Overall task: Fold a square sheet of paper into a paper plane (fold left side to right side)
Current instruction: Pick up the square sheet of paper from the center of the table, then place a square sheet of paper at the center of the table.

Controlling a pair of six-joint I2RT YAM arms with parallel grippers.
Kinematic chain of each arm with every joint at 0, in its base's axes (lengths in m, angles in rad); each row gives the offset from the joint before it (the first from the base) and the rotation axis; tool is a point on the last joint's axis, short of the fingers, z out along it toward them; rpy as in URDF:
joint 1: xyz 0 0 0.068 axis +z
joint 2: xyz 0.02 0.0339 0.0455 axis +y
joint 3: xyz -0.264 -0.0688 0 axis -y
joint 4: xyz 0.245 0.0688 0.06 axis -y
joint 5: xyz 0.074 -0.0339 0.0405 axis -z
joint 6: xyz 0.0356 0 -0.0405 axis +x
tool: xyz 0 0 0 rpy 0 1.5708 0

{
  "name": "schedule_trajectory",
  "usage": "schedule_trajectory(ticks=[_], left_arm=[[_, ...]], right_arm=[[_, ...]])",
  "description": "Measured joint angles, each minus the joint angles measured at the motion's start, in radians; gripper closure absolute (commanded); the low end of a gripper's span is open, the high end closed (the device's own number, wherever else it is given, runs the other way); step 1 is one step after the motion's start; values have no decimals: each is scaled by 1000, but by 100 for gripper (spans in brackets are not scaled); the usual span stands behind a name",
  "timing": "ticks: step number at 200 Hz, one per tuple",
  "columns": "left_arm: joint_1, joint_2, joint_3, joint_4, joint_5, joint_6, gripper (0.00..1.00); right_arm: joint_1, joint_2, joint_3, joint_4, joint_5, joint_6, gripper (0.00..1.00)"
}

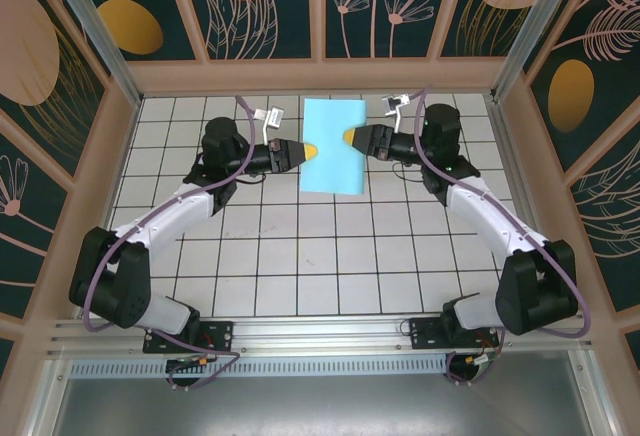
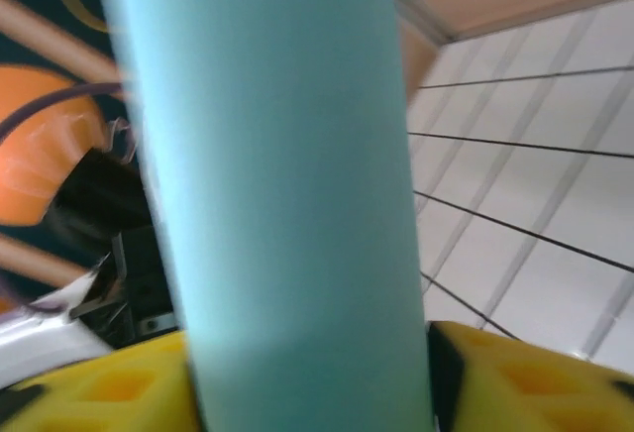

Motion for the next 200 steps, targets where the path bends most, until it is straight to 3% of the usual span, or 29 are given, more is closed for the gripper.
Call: schedule_trajectory(ticks=[29, 85, 125, 200], left_arm=[[0, 37, -8, -45, -44, 8, 100], [23, 168, -67, -170, -154, 61, 100], [36, 312, -76, -267, -221, 150, 100], [36, 378, -25, -402, -325, 277, 100]], right_arm=[[-48, 0, 26, -212, 156, -126, 17], [-51, 6, 31, -483, 414, -280, 14], [-3, 53, -11, -489, 461, -300, 17], [82, 295, -51, -346, 425, -211, 36]])
